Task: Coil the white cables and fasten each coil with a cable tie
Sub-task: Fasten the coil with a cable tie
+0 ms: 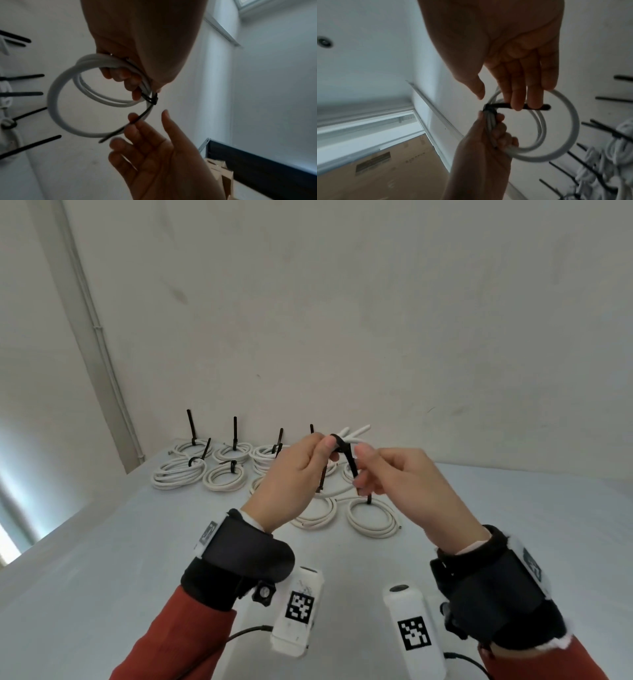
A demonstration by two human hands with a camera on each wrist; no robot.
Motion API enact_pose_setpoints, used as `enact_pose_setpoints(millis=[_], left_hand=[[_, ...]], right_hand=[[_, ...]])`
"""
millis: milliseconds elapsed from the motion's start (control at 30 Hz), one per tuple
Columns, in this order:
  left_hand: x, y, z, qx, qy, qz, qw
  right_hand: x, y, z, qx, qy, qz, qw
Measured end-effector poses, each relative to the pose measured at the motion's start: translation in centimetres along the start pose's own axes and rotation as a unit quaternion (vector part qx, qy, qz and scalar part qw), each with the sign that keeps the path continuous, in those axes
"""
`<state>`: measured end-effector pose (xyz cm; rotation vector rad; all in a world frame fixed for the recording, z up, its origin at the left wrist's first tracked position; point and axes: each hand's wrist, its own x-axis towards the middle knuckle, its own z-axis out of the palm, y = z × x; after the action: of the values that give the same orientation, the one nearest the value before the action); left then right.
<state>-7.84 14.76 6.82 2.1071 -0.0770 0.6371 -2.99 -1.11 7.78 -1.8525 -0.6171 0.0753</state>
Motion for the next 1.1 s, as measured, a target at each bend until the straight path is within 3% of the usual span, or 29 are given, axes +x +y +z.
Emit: enact_pose_setpoints(millis=[100,167,267,433,600,800,1100], left_hand=[[-0.2,0.2,0.2,0.074,-0.004,0.043,0.996],[-0.3,0.3,0.2,0.087,-0.002,0.057,0.995],[-0.3,0.3,0.4,0.076,0.005,0.067,0.995],[-0.3,0.1,0.5,0.102,0.013,0.081,0.991],[-0.3,-0.1,0.3,0.102,0.016,0.072,0.992],[-0.4,0.1,0.0,0.062,0.034,0.091,0.993],[-0.2,0.2,-0.2,0.051,0.024,0.143,0.988]], right_hand=[[0.1,0.3,0.6,0.035,0.023,0.016,0.999],[0.1,0.6,0.5,-0.006,0.063,0.01,0.998],[-0.1,0.6,0.4,-0.059,0.022,-0.015,0.998],[-0.4,-0.2,1.3,0.133,-0.024,0.008,0.991],[0.0,0.4,1.7,0.165,-0.032,0.051,0.985],[-0.1,-0.1,1.4,0.325,-0.08,0.106,0.936],[-0.5,-0.5,1.6,0.388,-0.044,0.085,0.917]])
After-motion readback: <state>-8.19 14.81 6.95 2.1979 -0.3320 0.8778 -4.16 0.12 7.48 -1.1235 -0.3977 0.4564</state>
